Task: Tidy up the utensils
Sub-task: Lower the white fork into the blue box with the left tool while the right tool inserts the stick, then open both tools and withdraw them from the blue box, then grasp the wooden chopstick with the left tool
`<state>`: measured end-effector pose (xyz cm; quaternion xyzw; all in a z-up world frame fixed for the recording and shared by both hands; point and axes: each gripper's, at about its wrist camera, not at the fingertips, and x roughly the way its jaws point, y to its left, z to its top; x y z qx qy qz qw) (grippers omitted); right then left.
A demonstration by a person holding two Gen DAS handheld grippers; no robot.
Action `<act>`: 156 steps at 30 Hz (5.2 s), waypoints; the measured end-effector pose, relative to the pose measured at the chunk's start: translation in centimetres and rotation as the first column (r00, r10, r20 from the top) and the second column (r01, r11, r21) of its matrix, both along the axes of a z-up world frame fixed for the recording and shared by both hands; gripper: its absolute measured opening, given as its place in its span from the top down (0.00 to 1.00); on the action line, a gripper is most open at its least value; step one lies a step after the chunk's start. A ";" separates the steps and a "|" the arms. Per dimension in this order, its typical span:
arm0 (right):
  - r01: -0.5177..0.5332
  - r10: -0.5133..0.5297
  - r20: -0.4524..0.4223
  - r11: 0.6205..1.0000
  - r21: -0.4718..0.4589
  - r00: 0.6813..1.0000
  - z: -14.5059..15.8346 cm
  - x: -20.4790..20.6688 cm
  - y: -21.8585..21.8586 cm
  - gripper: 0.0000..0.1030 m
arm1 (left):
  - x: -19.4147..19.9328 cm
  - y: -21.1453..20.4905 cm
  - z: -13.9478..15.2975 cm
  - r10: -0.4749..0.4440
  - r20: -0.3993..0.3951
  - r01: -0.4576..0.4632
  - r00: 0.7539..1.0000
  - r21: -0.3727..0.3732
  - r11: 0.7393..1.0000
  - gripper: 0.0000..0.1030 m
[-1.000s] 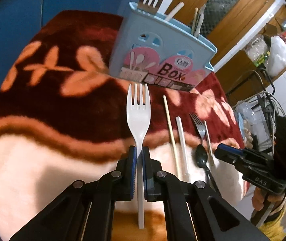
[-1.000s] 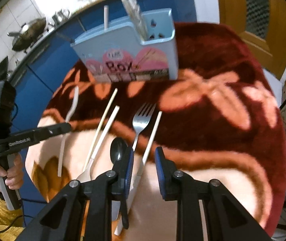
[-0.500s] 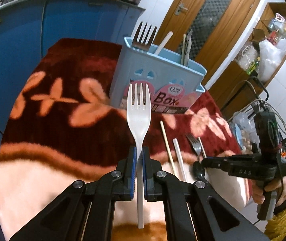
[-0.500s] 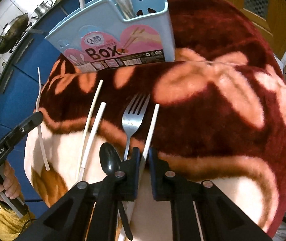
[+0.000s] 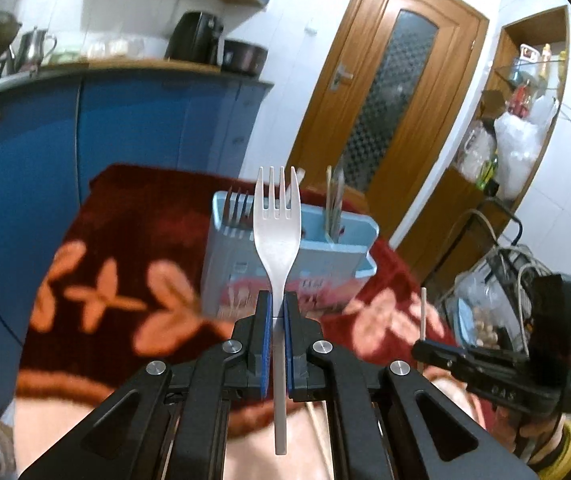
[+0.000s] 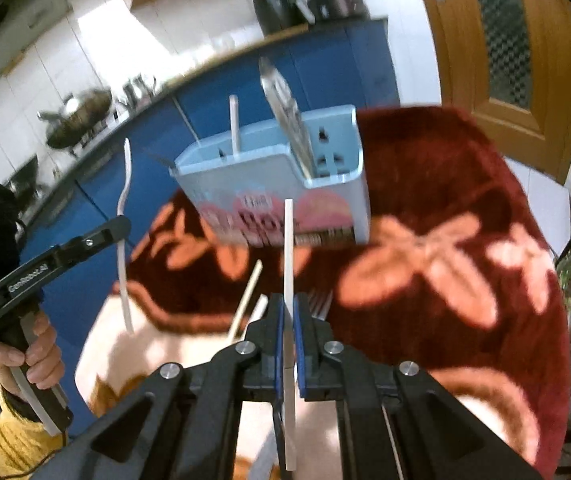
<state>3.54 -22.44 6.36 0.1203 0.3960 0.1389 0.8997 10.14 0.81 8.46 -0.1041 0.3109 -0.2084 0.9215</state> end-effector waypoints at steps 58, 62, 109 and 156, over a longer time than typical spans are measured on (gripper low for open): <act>0.159 -0.131 0.447 0.987 -0.027 0.885 5.0 12.0 1.4 0.86 | 8.6 -4.1 1.4 0.139 0.341 -0.147 0.930 -0.001 0.989 0.87; 0.155 -0.123 0.475 0.987 -0.030 0.871 5.6 11.0 1.6 0.83 | 8.0 -3.8 1.9 0.129 0.339 -0.134 0.932 -0.008 0.991 0.84; 0.131 -0.132 0.152 0.991 0.013 0.979 1.2 -5.3 0.0 0.77 | -3.5 -5.7 -3.5 -0.045 -0.115 0.072 0.992 0.250 0.966 0.84; 0.183 -0.184 0.019 0.982 0.040 0.983 -3.0 -6.3 -3.5 0.77 | 1.6 -8.6 -9.4 -0.118 -0.507 0.264 0.854 0.227 0.937 0.96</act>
